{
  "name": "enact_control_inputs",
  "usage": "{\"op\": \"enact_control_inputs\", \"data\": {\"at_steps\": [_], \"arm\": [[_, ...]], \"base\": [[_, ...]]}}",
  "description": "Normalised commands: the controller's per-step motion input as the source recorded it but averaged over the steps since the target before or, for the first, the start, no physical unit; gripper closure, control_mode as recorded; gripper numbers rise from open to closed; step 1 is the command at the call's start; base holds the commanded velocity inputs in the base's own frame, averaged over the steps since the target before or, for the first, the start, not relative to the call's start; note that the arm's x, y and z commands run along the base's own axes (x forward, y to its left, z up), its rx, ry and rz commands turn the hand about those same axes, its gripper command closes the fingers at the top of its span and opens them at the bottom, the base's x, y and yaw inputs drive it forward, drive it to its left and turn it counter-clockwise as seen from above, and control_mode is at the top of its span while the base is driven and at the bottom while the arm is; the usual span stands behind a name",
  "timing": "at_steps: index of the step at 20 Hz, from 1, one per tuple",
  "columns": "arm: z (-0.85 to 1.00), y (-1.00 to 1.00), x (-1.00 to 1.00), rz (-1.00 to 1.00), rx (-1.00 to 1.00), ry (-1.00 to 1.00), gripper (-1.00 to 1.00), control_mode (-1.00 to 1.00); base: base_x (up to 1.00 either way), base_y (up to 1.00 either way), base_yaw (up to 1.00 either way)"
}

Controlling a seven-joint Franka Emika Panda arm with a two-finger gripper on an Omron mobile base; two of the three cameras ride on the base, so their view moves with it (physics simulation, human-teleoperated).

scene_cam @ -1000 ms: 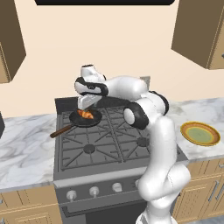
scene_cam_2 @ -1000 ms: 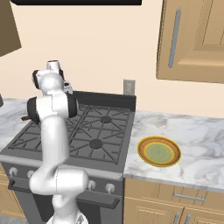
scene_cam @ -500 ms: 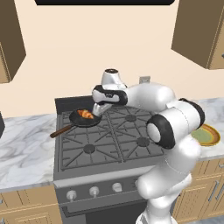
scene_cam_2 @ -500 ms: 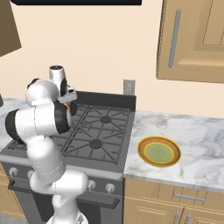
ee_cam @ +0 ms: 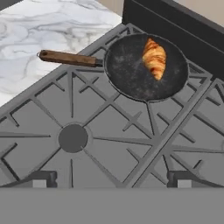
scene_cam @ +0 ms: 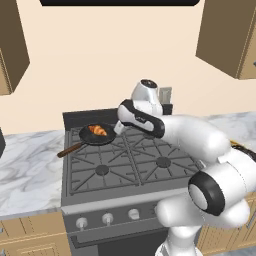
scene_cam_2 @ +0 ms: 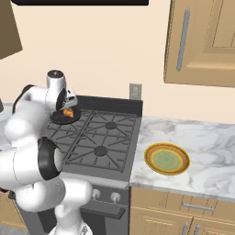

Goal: Pick the croissant and place it on the pan. Then turn on the stove to warm the croissant.

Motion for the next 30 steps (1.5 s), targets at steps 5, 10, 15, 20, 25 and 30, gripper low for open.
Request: {"op": "enact_control_inputs", "data": {"at_steps": [5,10,15,20,25,30], "arm": [[0.50,0.00,-0.55,0.02,0.00,0.00,-1.00,-1.00],[0.30,0.01,-0.54,0.05,-0.01,0.00,-1.00,-1.00],[0.08,0.00,-0.58,0.07,0.00,-0.05,-1.00,-1.00],[0.00,0.04,-0.49,0.05,0.00,-0.20,-1.00,-1.00],[0.00,0.14,-0.46,0.00,-0.04,-0.22,-1.00,-1.00],[0.02,0.09,-0.47,0.00,-0.07,-0.16,-1.00,-1.00]], "base": [[0.00,0.00,0.00],[0.00,0.00,0.00],[0.00,0.00,0.00],[0.00,0.00,0.00],[0.00,0.00,0.00],[0.00,0.00,0.00]]}}
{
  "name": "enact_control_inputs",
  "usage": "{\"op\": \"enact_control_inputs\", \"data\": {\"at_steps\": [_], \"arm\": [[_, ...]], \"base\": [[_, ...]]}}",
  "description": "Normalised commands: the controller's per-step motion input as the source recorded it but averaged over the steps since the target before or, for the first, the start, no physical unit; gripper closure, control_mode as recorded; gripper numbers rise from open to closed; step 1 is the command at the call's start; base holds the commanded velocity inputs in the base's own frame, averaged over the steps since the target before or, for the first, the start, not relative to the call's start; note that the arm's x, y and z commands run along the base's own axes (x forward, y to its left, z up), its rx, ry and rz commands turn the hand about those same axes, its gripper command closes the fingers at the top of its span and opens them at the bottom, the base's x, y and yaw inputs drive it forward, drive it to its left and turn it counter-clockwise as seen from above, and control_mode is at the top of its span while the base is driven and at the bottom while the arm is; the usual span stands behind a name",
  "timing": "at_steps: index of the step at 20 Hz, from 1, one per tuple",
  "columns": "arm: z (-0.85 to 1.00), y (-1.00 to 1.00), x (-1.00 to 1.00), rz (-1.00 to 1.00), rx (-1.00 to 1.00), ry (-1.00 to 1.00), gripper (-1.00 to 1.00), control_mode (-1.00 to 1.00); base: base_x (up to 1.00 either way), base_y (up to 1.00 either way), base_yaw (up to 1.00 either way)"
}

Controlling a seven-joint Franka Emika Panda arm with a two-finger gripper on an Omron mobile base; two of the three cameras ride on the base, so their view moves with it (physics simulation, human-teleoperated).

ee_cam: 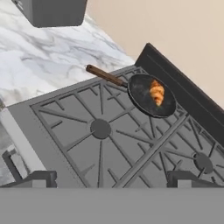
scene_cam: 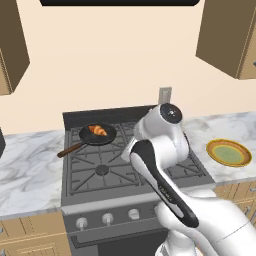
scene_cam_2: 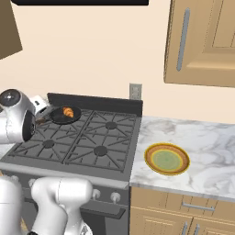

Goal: Pick the croissant and place it on the pan. Then turn on the stove to warm the croissant.

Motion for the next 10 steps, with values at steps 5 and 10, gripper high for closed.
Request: {"op": "enact_control_inputs", "data": {"at_steps": [5,10], "arm": [[0.05,0.00,-0.56,-0.03,-0.05,-0.19,-1.00,-1.00],[0.00,0.00,-0.62,-0.04,-0.04,-0.21,-1.00,-1.00]], "base": [[0.00,0.00,0.00],[0.00,0.00,0.00]]}}
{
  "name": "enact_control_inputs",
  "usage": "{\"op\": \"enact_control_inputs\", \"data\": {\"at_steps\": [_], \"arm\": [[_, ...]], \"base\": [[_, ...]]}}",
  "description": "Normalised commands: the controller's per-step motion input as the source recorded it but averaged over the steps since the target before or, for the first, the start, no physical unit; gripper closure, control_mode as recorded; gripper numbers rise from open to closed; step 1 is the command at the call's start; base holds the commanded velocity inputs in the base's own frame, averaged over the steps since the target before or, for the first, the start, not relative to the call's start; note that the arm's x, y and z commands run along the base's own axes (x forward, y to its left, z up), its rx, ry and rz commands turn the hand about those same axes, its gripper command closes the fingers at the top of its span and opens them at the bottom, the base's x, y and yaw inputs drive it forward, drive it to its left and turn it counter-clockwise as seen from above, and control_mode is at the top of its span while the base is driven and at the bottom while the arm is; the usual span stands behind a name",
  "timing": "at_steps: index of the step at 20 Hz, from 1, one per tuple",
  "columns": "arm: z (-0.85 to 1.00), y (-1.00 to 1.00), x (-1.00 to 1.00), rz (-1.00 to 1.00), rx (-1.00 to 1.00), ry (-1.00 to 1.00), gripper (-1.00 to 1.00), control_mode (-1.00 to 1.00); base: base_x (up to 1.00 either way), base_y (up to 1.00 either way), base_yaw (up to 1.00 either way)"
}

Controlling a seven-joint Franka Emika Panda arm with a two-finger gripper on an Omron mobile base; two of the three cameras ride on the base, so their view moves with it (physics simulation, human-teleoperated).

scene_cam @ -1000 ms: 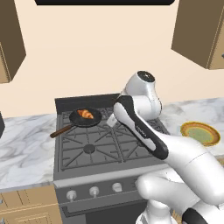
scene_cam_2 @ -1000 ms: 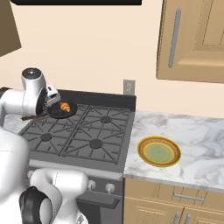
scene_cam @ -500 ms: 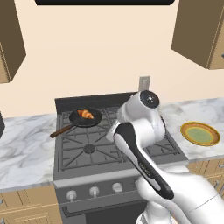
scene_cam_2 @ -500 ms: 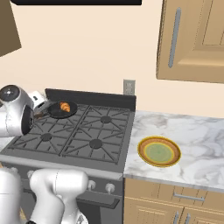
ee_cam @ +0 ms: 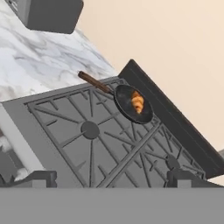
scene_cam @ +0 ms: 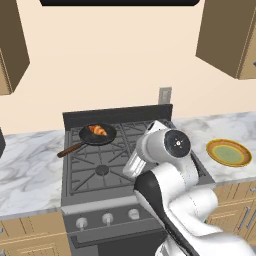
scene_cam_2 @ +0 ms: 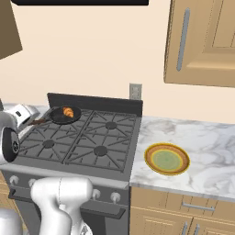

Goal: Pick the croissant and place it on the pan. Then turn on the stove to warm the croissant.

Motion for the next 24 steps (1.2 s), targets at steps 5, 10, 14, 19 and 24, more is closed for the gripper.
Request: {"op": "enact_control_inputs", "data": {"at_steps": [5,10,14,19,24], "arm": [[0.00,0.00,-0.67,-0.05,-0.03,-0.19,-1.00,-1.00],[0.00,0.00,-0.66,-0.07,-0.02,-0.17,-1.00,-1.00],[-0.06,0.00,-0.63,-0.05,-0.01,-0.16,-1.00,-1.00],[-0.33,0.00,-0.30,-0.04,-0.01,-0.07,-1.00,-1.00],[-0.48,0.00,0.00,-0.02,-0.01,-0.02,-1.00,-1.00]], "base": [[0.00,0.00,0.00],[0.00,0.00,0.00],[0.00,0.00,0.00],[0.00,0.00,0.00],[0.00,0.00,0.00]]}}
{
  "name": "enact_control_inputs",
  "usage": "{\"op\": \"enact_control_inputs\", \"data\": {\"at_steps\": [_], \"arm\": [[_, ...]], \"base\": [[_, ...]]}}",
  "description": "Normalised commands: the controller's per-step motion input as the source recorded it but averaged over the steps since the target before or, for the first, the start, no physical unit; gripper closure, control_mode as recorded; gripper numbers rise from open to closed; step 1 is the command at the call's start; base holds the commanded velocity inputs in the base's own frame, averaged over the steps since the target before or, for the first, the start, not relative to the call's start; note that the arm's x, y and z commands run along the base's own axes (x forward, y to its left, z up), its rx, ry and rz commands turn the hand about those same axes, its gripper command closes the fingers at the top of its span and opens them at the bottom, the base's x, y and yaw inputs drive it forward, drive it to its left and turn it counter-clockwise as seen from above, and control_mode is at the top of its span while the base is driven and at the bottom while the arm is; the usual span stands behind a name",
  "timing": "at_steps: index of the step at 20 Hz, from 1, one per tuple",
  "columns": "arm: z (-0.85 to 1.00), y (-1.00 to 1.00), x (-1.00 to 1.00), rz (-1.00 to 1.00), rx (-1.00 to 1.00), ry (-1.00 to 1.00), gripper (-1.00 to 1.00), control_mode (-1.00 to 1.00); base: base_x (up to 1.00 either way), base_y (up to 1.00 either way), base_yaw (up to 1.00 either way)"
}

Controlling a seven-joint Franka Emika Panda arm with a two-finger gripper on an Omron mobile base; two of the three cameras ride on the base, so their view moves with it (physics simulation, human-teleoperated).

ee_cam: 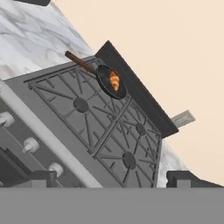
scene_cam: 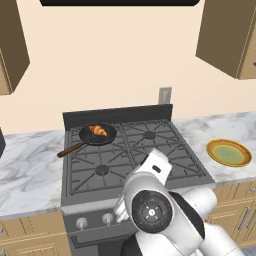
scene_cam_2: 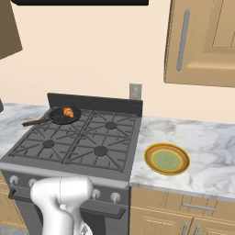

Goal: Pick the croissant and place it on the pan. Then turn on the stove to warm the croissant.

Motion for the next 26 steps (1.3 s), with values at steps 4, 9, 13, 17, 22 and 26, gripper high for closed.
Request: {"op": "enact_control_inputs", "data": {"at_steps": [4,9,13,17,22,26], "arm": [[-0.65,0.00,0.00,-0.04,-0.09,-0.07,-1.00,-1.00],[-0.65,0.00,0.00,-0.05,-0.11,-0.10,-1.00,-1.00],[-0.59,0.00,0.00,-0.05,-0.09,-0.14,-1.00,-1.00],[-0.56,0.00,0.00,-0.05,-0.07,-0.16,-1.00,-1.00],[-0.47,0.00,0.00,-0.05,-0.04,-0.14,-1.00,-1.00],[-0.38,0.00,0.00,-0.05,-0.01,-0.11,-1.00,-1.00]], "base": [[0.00,0.00,0.00],[0.00,0.00,0.00],[0.00,0.00,0.00],[0.00,0.00,0.00],[0.00,0.00,0.00],[0.00,0.00,0.00]]}}
